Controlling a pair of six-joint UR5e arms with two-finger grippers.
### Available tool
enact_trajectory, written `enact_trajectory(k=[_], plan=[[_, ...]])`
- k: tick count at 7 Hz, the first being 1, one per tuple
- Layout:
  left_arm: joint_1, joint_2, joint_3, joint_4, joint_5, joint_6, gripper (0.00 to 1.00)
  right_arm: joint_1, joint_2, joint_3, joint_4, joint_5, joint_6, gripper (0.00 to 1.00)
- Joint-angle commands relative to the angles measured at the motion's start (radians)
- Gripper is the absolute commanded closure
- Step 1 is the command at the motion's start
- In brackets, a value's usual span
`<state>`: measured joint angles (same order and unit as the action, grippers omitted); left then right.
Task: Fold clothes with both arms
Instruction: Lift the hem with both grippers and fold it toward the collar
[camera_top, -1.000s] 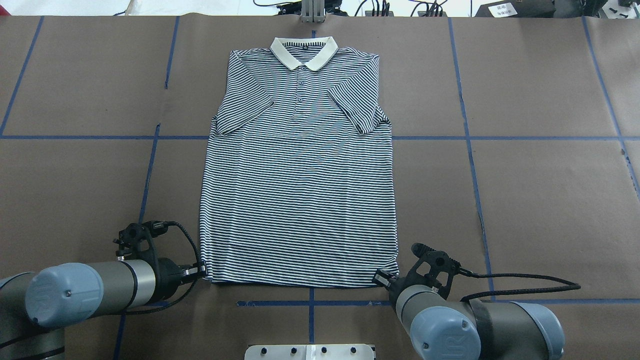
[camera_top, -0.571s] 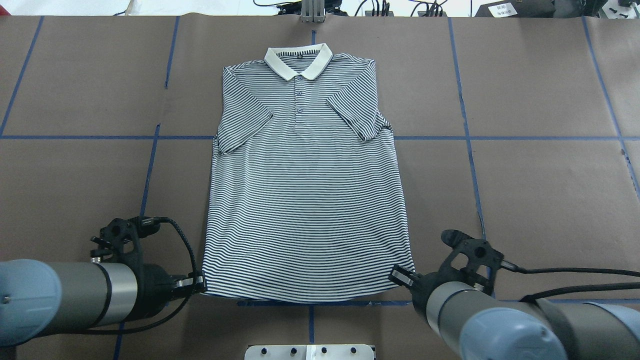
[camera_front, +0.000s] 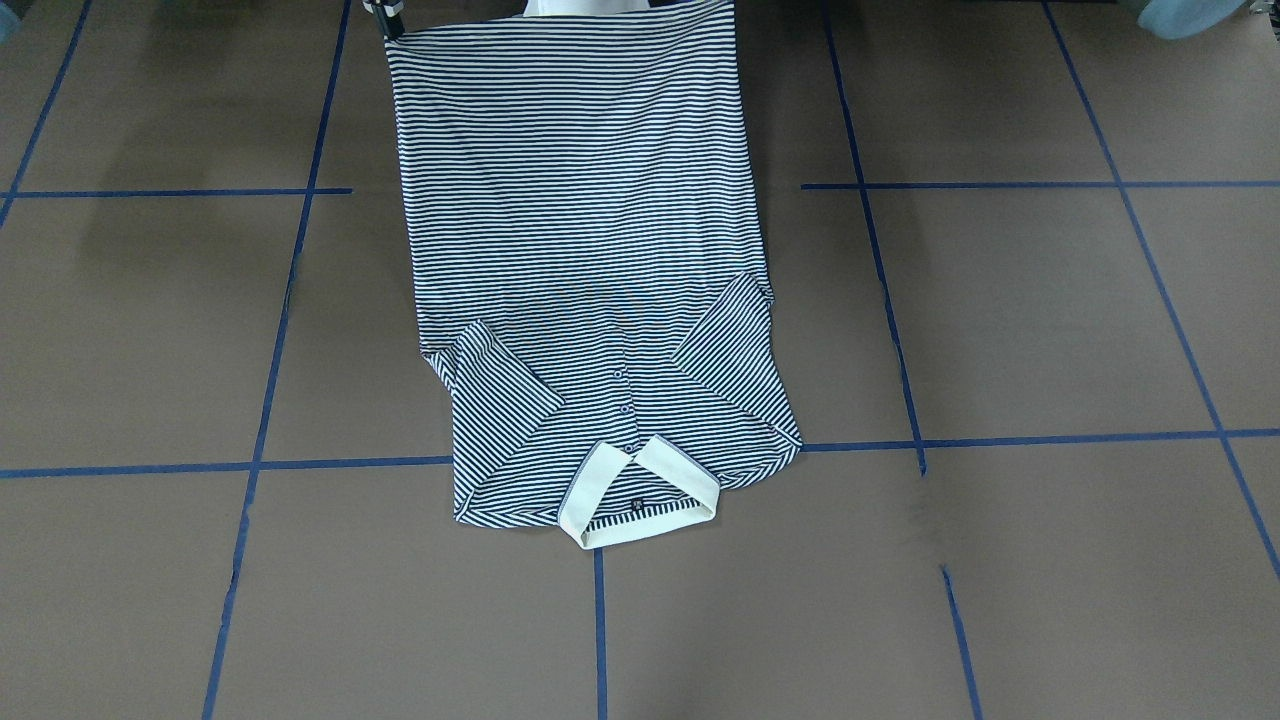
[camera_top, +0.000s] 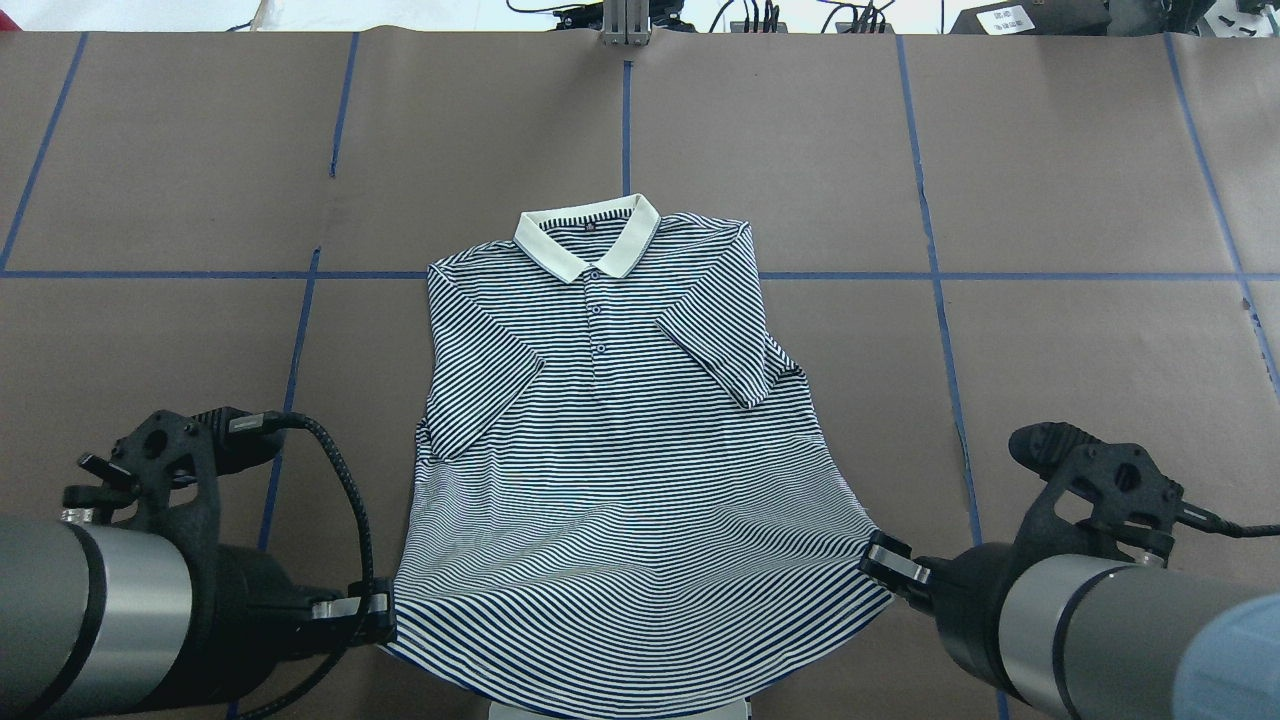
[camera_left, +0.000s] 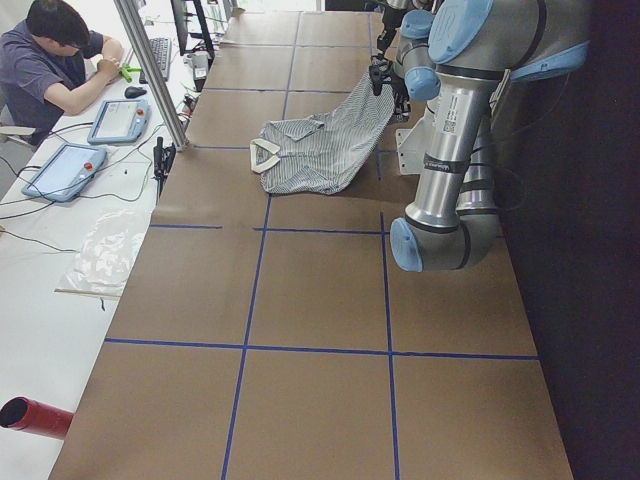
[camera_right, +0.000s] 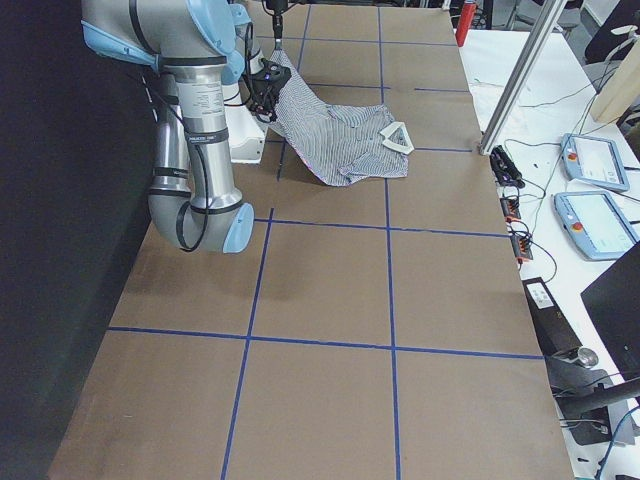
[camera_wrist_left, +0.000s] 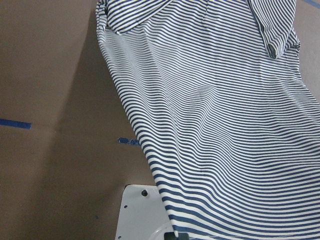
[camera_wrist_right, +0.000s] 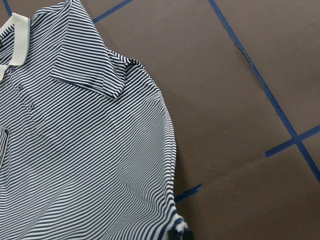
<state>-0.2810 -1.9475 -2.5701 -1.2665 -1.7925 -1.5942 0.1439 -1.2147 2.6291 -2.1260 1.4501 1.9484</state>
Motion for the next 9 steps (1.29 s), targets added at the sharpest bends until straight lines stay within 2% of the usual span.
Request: enact_trajectory(k=[1,3,4,6,9], plan=[[-0.142,-0.054,0.101,0.012,-0.010,0.133,1.00,0.145,0.086,-0.095,0.006,0.018,-0.130,1.00],[-0.255,-0.082,0.190,-0.007,-0.012,0.224,1.00,0.329,0.118,-0.217,0.075,0.114,-0.232,1.00],[-0.303,-0.088,0.258,-0.048,-0.012,0.258,1.00,0.392,0.148,-0.351,0.200,0.137,-0.256,1.00],[-0.398,-0.096,0.449,-0.202,-0.013,0.331,1.00,0.459,0.168,-0.623,0.476,0.136,-0.282,1.00],[-0.487,-0.119,0.773,-0.492,-0.010,0.414,1.00,0.511,0.254,-0.895,0.641,0.136,-0.318,1.00]])
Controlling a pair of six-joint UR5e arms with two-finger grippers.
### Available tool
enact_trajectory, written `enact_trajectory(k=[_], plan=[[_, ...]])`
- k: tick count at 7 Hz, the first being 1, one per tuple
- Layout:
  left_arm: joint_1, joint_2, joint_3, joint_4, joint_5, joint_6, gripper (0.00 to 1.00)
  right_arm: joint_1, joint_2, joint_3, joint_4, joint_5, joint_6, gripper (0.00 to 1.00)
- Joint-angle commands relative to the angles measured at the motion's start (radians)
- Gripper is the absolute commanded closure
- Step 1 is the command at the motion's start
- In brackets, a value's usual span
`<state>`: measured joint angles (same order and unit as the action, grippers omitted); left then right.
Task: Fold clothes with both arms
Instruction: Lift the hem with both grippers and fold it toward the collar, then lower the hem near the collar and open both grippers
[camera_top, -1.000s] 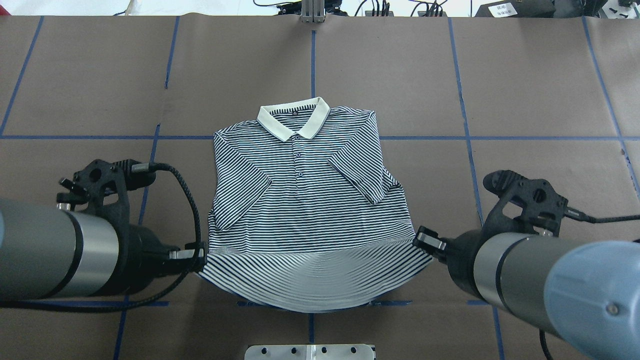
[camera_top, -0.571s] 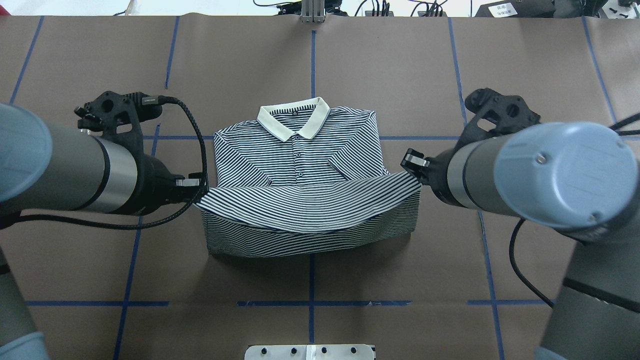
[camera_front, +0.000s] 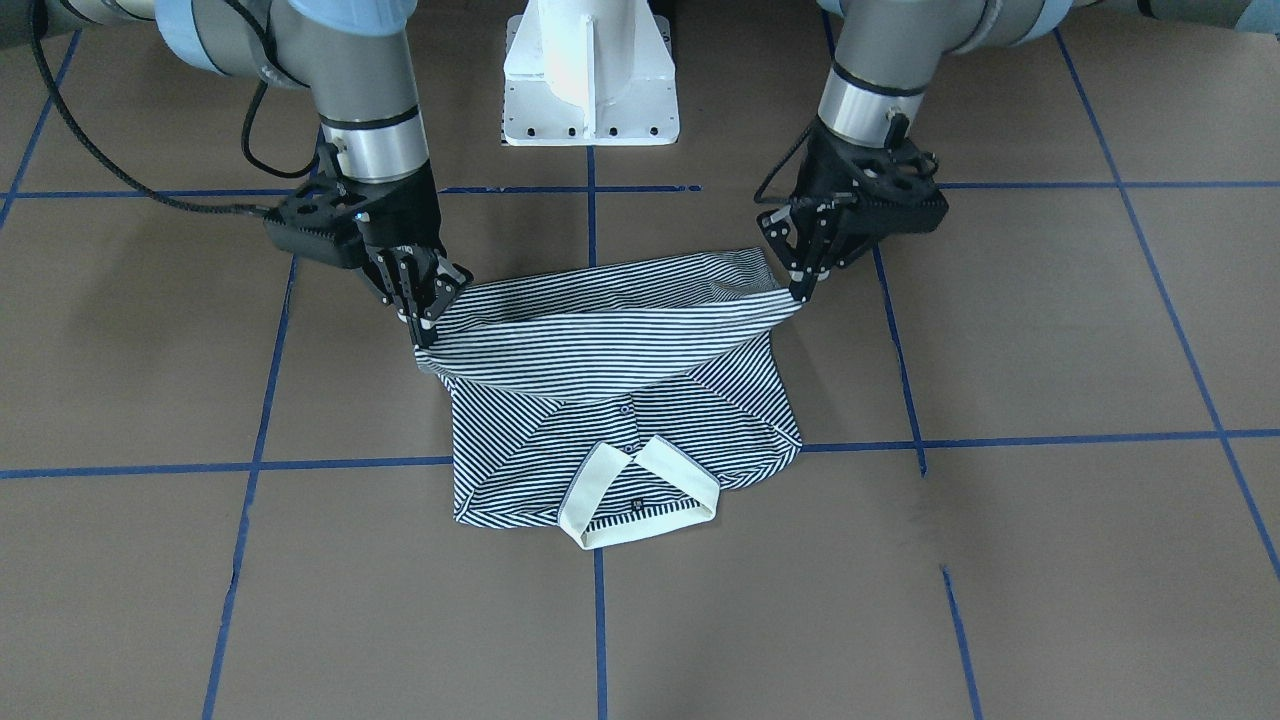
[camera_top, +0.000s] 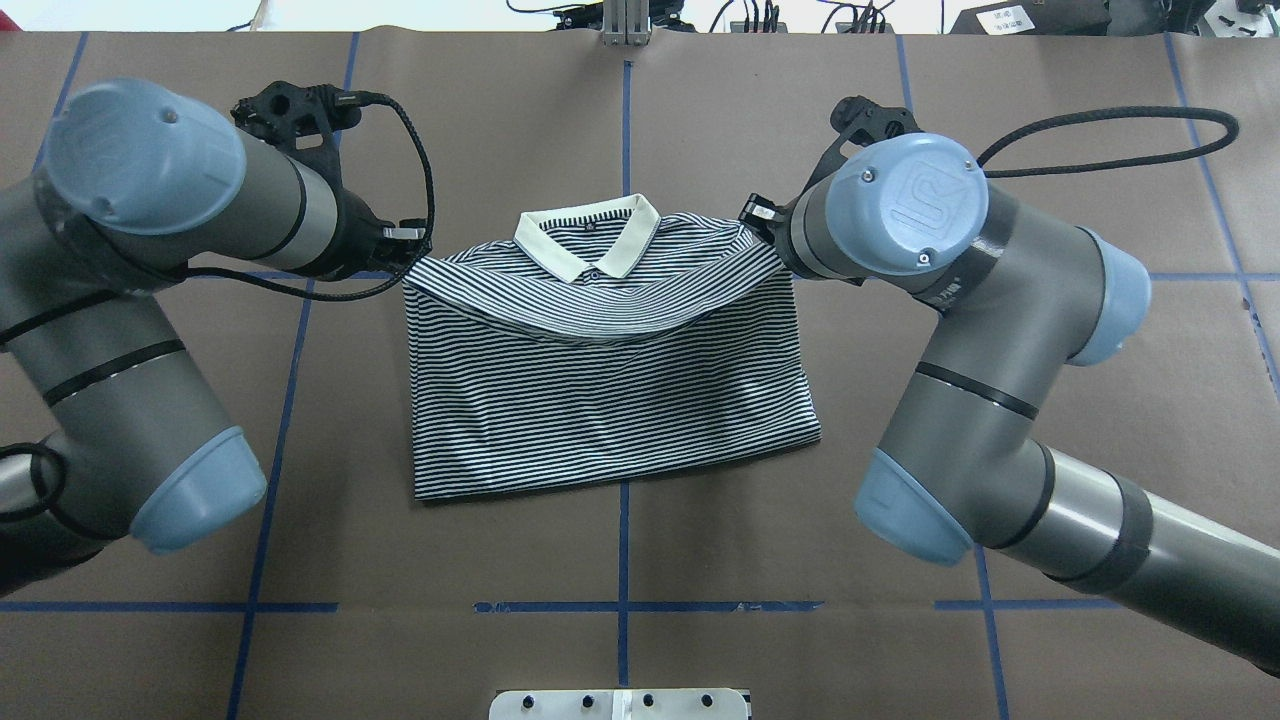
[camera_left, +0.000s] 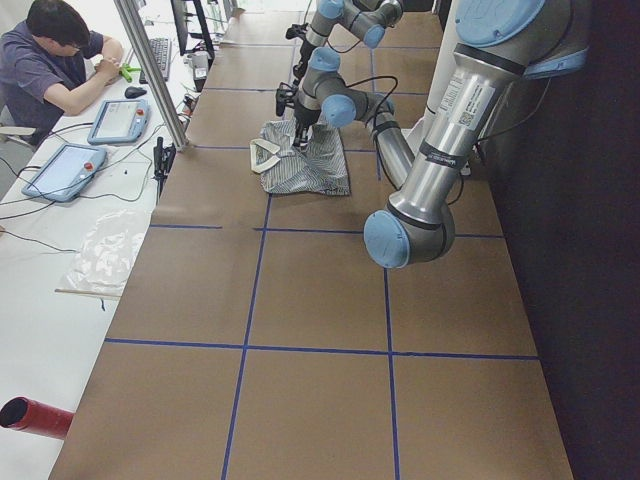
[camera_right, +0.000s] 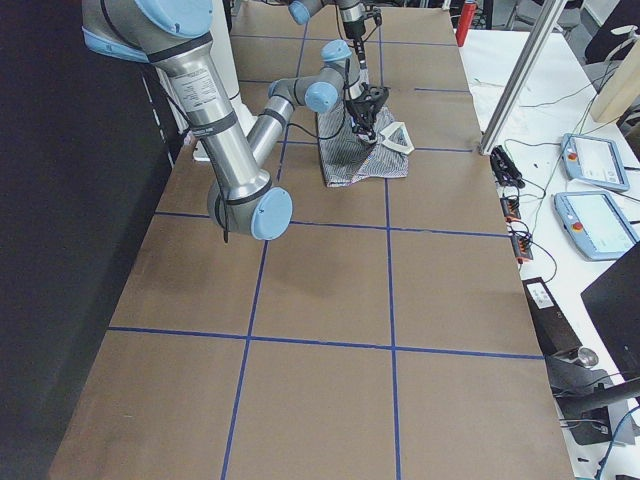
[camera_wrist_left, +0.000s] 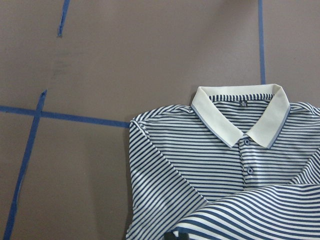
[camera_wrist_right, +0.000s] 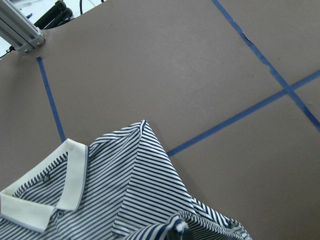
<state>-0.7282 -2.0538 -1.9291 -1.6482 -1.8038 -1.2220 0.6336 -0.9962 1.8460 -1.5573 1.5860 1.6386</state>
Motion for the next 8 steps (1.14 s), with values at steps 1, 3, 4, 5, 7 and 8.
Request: enact_trajectory(k=[1,3,4,5,7,8], plan=[[-0.052,-0.025,0.213,-0.172,0.003,0.058,1.00,0.023,0.042,-0.175,0.126,0.000,-0.011,1.00],[-0.053,-0.043,0.298,-0.226,0.004,0.061,1.00,0.028,0.080,-0.307,0.218,0.000,-0.013,1.00],[-0.053,-0.046,0.318,-0.228,0.006,0.061,1.00,0.029,0.082,-0.344,0.255,0.000,-0.013,1.00],[-0.048,-0.046,0.326,-0.228,0.006,0.061,1.00,0.029,0.082,-0.359,0.259,0.000,-0.013,1.00],[-0.027,-0.036,0.338,-0.231,0.007,0.058,1.00,0.028,0.082,-0.379,0.261,0.000,-0.013,1.00],[-0.004,-0.031,0.352,-0.260,0.007,0.052,1.00,0.029,0.083,-0.380,0.261,0.002,-0.013,1.00]])
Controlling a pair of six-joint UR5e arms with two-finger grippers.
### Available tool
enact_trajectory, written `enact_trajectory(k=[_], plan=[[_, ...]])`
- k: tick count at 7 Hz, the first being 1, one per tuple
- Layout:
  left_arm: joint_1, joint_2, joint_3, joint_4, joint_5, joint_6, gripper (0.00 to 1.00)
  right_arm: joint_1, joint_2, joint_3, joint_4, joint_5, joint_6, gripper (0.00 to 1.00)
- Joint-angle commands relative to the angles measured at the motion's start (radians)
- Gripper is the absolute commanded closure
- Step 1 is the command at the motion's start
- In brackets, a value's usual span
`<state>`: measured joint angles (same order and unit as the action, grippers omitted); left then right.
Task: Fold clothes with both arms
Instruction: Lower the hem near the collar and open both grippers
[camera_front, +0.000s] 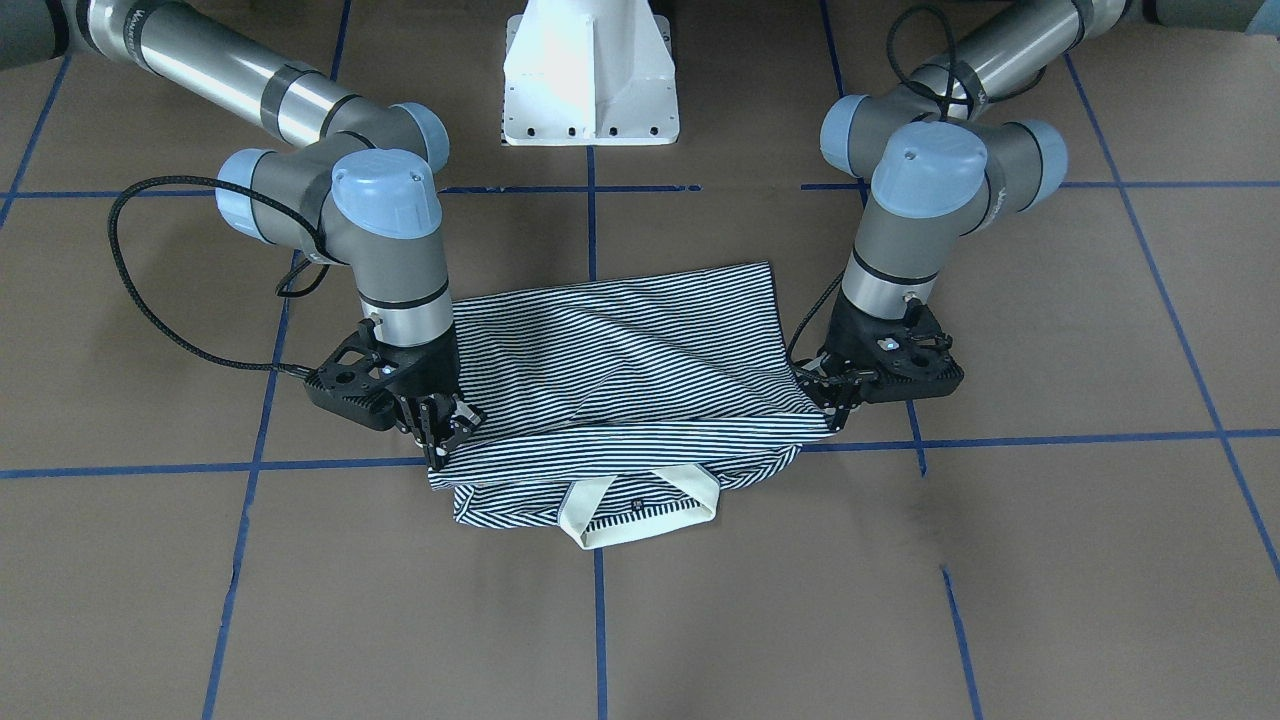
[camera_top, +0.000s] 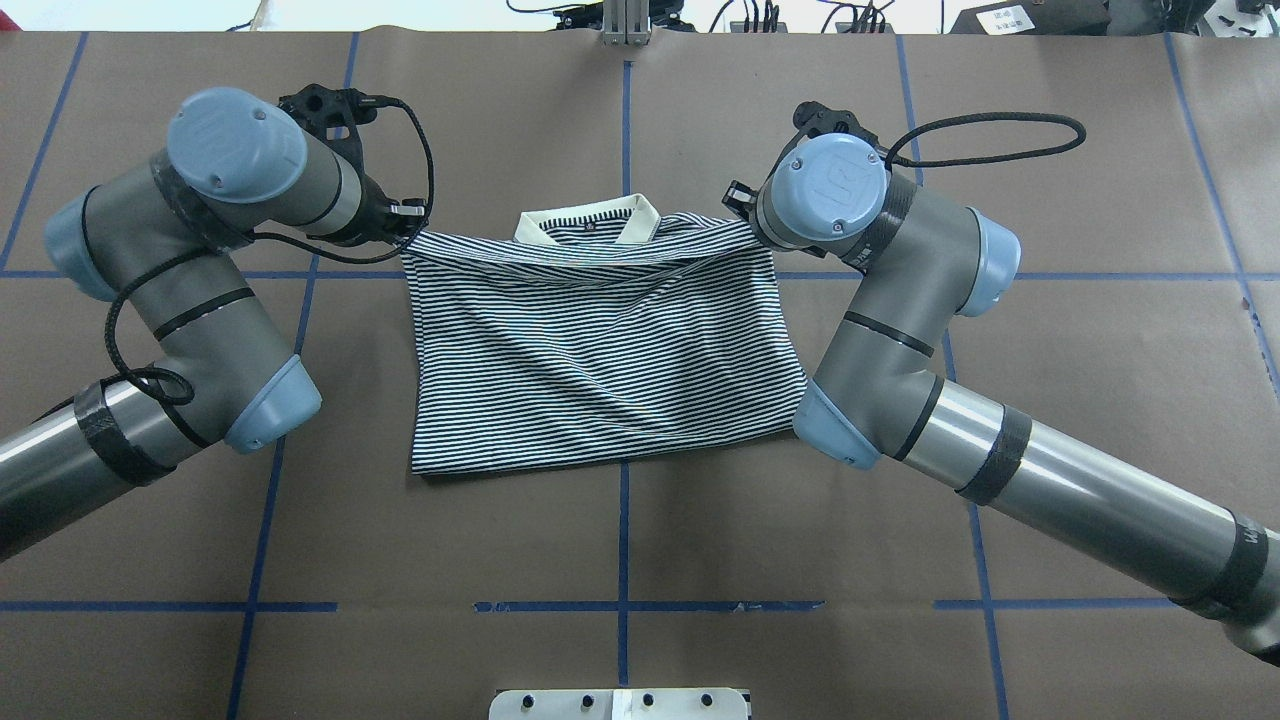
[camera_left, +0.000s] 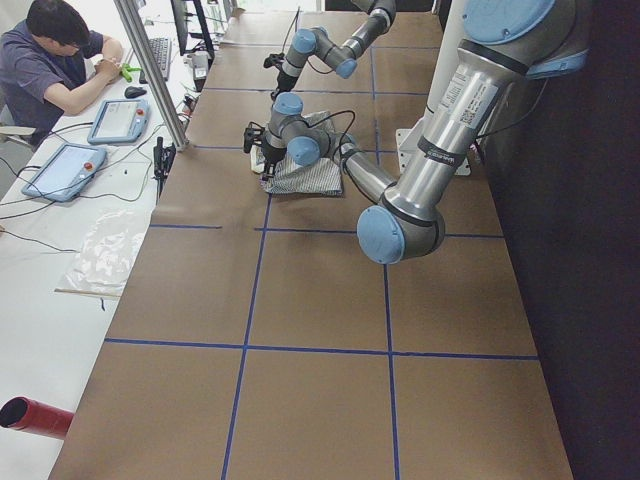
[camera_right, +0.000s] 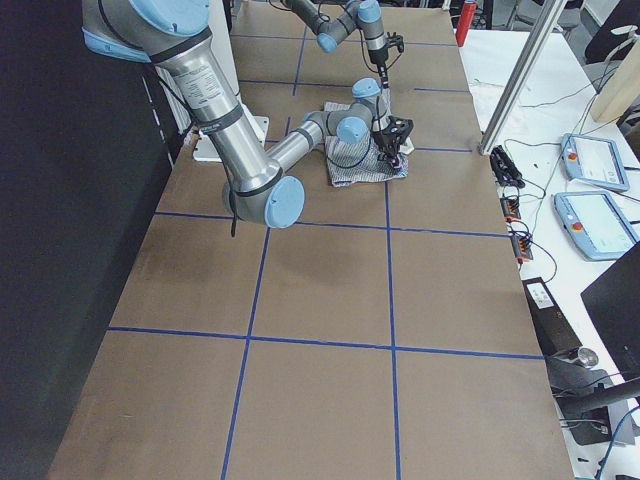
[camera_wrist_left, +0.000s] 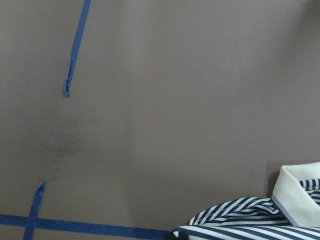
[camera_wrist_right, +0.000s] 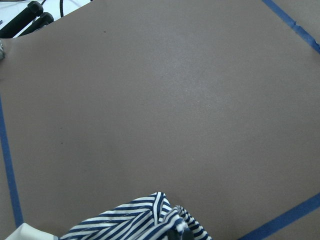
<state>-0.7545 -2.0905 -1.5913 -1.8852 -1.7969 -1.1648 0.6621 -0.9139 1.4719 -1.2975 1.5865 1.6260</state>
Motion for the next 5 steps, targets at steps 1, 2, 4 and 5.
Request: enact_trajectory(k=[1,2,4,5], plan=[[0.043,0.006,0.016,-0.035,0.001,-0.010,1.00,-0.001,0.001,-0.008,0.001,0.001,0.000,1.00],[0.056,0.006,0.014,-0.035,0.001,-0.010,1.00,-0.001,0.001,-0.013,0.001,0.001,0.000,1.00],[0.057,0.013,0.014,-0.038,-0.001,0.002,0.85,-0.002,0.001,-0.028,0.000,-0.009,0.000,0.01],[0.057,0.029,0.004,-0.040,0.001,0.063,0.01,-0.001,0.000,-0.028,0.001,-0.010,-0.006,0.00]])
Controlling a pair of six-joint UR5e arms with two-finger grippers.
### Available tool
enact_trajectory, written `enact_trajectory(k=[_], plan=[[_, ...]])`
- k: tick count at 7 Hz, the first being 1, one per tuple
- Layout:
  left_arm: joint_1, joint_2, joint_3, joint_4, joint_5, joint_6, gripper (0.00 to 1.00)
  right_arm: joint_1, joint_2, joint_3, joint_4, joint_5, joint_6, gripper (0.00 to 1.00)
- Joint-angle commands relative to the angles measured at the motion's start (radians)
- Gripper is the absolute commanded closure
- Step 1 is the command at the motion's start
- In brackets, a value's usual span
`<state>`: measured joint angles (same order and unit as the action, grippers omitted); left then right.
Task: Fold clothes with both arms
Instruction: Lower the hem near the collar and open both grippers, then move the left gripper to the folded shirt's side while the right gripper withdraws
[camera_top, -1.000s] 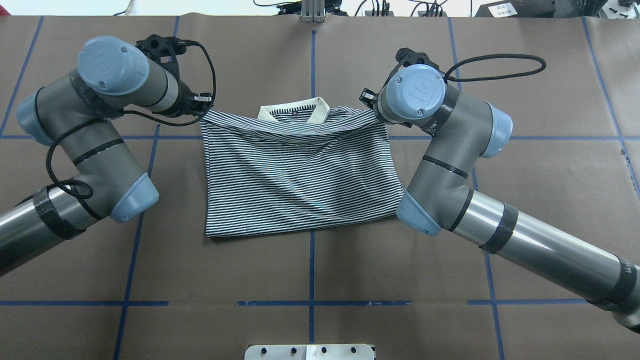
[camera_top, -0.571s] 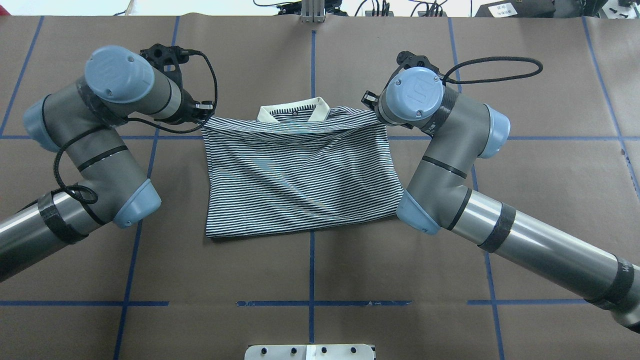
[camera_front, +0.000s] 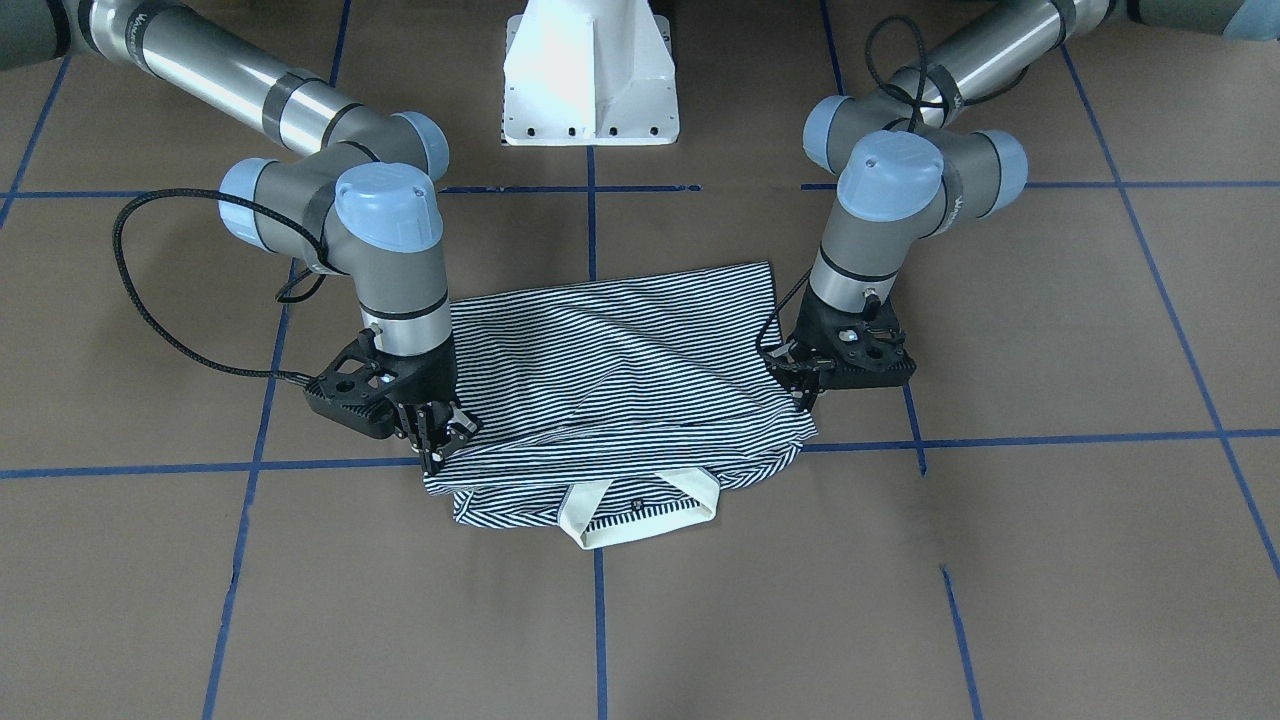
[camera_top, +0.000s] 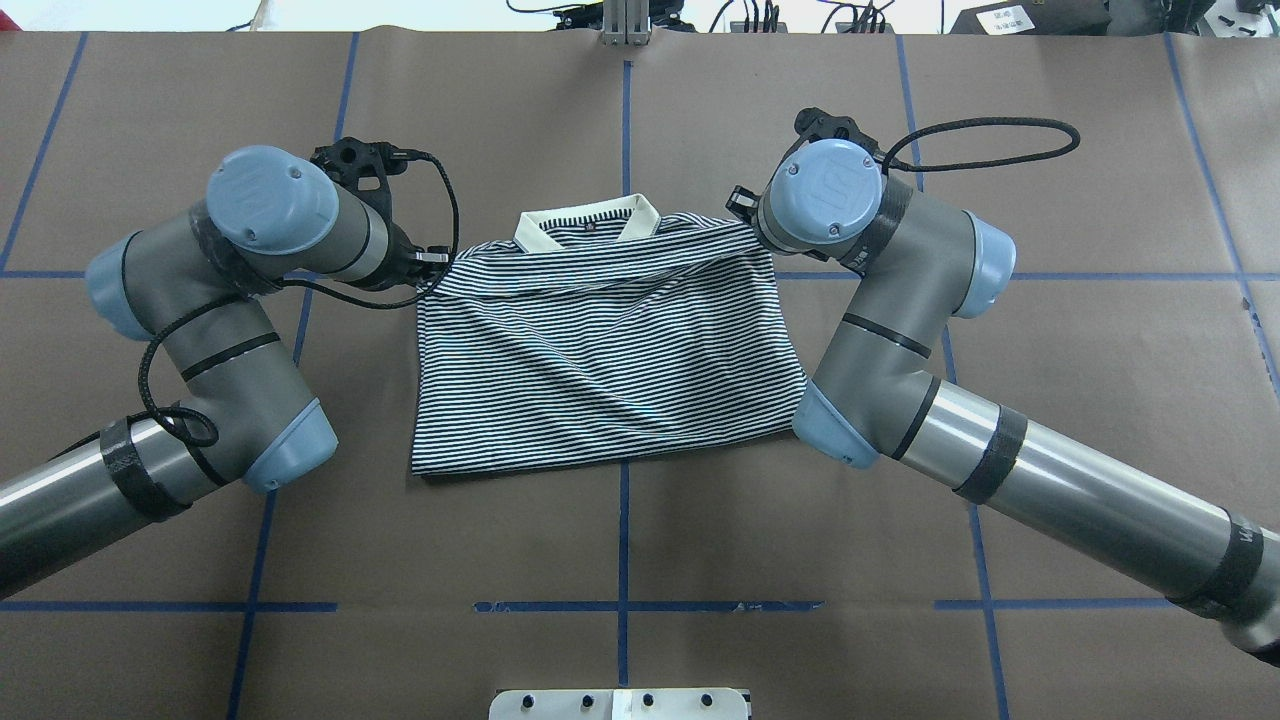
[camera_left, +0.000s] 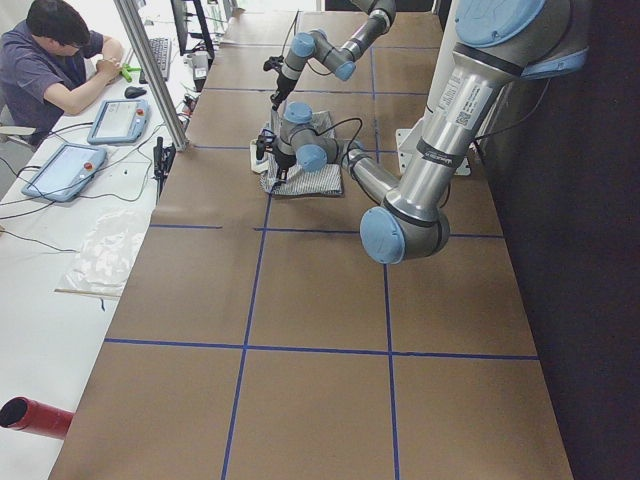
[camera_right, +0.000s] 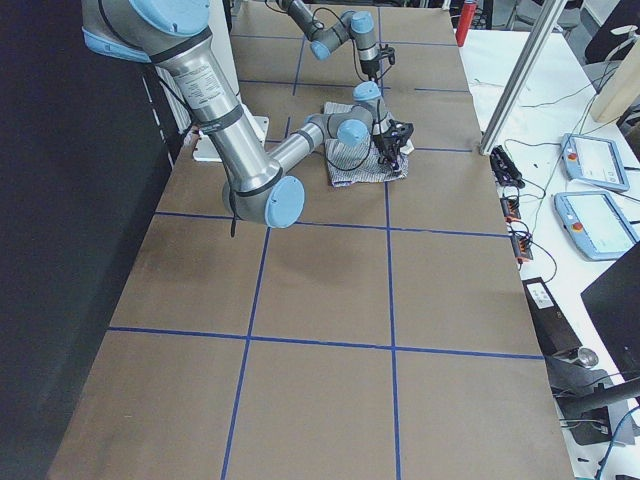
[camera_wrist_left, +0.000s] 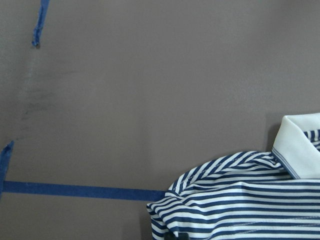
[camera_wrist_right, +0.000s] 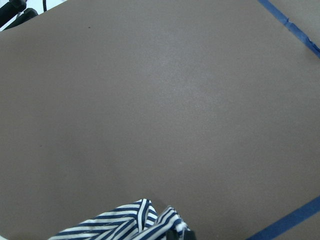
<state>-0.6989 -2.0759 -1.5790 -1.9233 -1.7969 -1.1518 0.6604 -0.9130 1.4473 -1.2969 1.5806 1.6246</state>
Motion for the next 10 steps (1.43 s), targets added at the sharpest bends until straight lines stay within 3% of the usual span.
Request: enact_trajectory(k=[1,4,5,6,7,8,10], plan=[[-0.008,0.023,-0.045,-0.002,-0.005,0.160,0.00,0.016,0.002,0.010,0.005,0.010,-0.084,0.00],[-0.007,0.158,-0.203,-0.009,-0.042,0.176,0.00,0.094,-0.107,0.152,0.007,0.176,-0.289,0.00],[0.004,0.208,-0.226,-0.061,-0.044,0.170,0.00,0.097,-0.121,0.166,0.005,0.176,-0.307,0.00],[0.015,0.317,-0.225,-0.232,-0.041,0.120,0.00,0.097,-0.121,0.165,0.005,0.174,-0.307,0.00],[0.050,0.376,-0.230,-0.382,-0.033,-0.005,0.10,0.097,-0.121,0.165,0.007,0.174,-0.307,0.00],[0.121,0.367,-0.230,-0.385,-0.016,-0.154,0.29,0.097,-0.121,0.166,0.007,0.174,-0.307,0.00],[0.217,0.326,-0.225,-0.381,0.040,-0.251,0.32,0.099,-0.122,0.166,0.008,0.174,-0.307,0.00]])
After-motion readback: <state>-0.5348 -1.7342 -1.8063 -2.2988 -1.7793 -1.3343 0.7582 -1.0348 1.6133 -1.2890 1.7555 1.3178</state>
